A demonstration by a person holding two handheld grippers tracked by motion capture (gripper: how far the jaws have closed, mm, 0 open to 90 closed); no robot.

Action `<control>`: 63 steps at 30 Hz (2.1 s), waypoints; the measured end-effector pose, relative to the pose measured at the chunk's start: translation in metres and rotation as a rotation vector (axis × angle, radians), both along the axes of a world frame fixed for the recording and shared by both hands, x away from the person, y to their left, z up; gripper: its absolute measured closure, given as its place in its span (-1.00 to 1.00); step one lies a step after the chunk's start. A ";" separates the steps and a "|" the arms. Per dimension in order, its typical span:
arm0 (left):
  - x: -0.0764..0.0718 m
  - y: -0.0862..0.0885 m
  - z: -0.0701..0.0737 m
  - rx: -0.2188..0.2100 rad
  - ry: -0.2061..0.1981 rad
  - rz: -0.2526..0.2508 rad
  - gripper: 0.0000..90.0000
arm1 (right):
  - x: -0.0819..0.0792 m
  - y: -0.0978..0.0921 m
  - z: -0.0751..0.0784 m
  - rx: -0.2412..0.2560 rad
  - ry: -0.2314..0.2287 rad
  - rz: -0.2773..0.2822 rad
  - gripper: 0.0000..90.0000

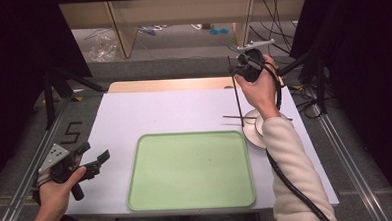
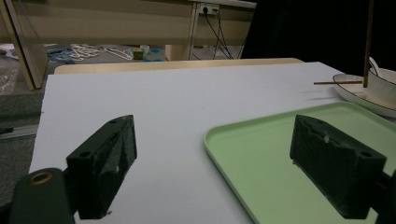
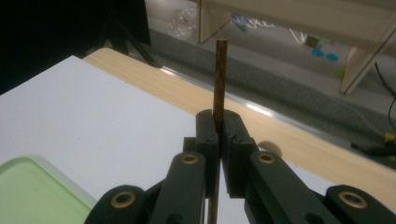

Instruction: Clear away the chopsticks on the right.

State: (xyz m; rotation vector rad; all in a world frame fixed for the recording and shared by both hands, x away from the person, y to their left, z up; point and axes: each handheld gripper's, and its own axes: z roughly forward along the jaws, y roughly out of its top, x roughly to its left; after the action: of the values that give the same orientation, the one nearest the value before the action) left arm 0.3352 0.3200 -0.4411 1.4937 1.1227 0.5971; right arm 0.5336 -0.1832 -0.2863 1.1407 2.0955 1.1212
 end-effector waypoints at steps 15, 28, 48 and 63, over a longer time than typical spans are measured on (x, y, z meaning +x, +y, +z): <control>0.000 0.000 0.000 0.001 -0.001 0.000 -0.68 | -0.013 -0.001 -0.020 0.008 0.278 -0.124 0.95; 0.000 0.000 0.000 0.005 0.001 0.000 -0.67 | -0.017 0.002 -0.076 -0.009 0.702 -0.323 0.95; 0.000 0.000 0.000 0.004 0.002 0.002 -0.67 | -0.016 0.006 -0.121 -0.072 0.957 -0.445 0.95; 0.000 0.000 0.000 0.007 0.003 0.002 -0.67 | -0.018 0.013 -0.149 -0.157 1.016 -0.452 0.92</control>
State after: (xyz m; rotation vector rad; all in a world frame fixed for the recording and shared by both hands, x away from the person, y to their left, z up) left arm 0.3355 0.3202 -0.4412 1.4998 1.1250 0.6005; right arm 0.5161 -0.1703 -0.4349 2.2540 2.2974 0.1156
